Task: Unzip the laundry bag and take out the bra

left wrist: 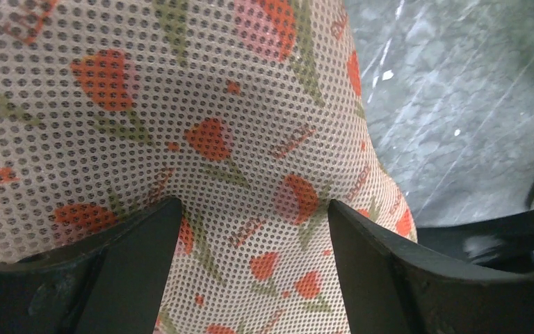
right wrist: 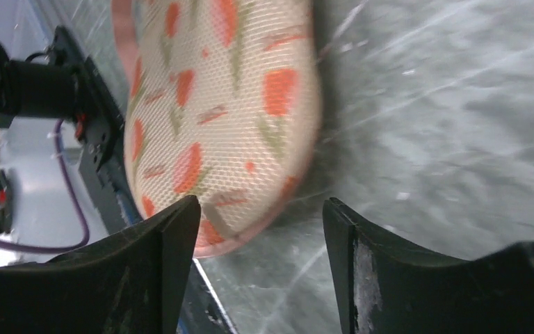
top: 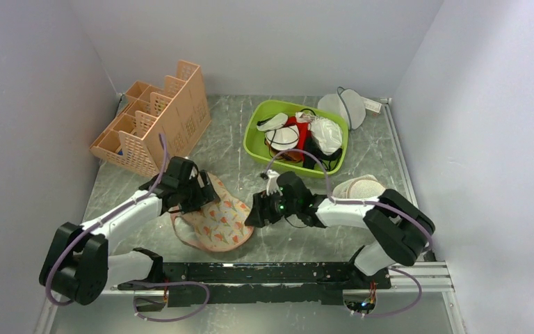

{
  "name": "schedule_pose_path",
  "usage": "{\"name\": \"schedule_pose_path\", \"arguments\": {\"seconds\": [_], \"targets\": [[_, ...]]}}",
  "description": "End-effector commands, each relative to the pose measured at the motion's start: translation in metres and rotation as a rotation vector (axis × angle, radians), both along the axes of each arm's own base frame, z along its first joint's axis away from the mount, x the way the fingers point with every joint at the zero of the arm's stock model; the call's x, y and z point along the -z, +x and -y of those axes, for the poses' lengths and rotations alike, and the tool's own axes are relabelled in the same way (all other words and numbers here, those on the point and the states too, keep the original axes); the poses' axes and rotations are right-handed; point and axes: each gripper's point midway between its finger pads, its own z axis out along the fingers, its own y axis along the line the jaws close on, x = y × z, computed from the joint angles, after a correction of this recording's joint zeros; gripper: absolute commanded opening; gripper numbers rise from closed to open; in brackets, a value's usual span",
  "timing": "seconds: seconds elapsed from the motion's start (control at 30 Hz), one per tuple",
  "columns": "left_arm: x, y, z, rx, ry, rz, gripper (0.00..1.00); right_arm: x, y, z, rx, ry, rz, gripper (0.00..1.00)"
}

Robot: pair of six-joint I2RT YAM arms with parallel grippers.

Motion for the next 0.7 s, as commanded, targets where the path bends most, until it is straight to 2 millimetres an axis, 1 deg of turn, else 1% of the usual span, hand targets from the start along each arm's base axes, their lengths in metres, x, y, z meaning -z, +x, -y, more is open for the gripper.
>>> {"name": "schedule_pose_path", "arguments": {"seconds": [0.0,0.07,0.13,0.17,0.2,0.23,0.3,0.37,0.43,0.5,0.53,0.6,0.67], "targets": [[-0.020,0.027,0.035,0.072,-0.118,0.105,0.88,-0.020,-0.031,-0.036,-0.111,0.140,-0.020,0.62],[-0.019,0.032,0.046,0.122,-0.106,0.109,0.88,-0.031,-0.050,-0.051,-0.181,0.194,-0.011,0.58],[-0.018,0.035,0.059,0.183,-0.068,0.108,0.88,-0.043,-0.070,-0.061,-0.248,0.250,0.004,0.58],[-0.022,0.040,0.066,0.216,-0.039,0.124,0.89,-0.049,-0.080,-0.065,-0.280,0.284,0.016,0.57],[-0.021,0.039,0.071,0.250,-0.005,0.125,0.90,-0.050,-0.092,-0.065,-0.312,0.306,0.018,0.57],[-0.022,0.041,0.073,0.267,0.028,0.135,0.90,-0.053,-0.096,-0.064,-0.323,0.325,0.022,0.58],[-0.025,0.046,0.068,0.278,0.090,0.158,0.91,-0.053,-0.098,-0.056,-0.309,0.331,0.027,0.61],[-0.033,0.049,0.055,0.261,0.155,0.195,0.92,-0.046,-0.085,-0.043,-0.224,0.271,0.056,0.72],[-0.044,0.051,0.040,0.238,0.219,0.236,0.93,-0.044,-0.070,-0.027,-0.128,0.222,0.097,0.84],[-0.053,0.049,0.024,0.221,0.287,0.260,0.93,-0.042,-0.049,-0.007,-0.010,0.140,0.149,0.92],[-0.057,0.048,0.019,0.217,0.314,0.266,0.93,-0.039,-0.037,0.006,0.059,0.085,0.174,0.95],[-0.062,0.042,0.014,0.221,0.348,0.277,0.93,-0.038,-0.015,0.032,0.182,-0.013,0.227,0.97],[-0.065,0.034,0.019,0.240,0.346,0.274,0.93,-0.041,0.001,0.058,0.279,-0.089,0.266,0.97]]}}
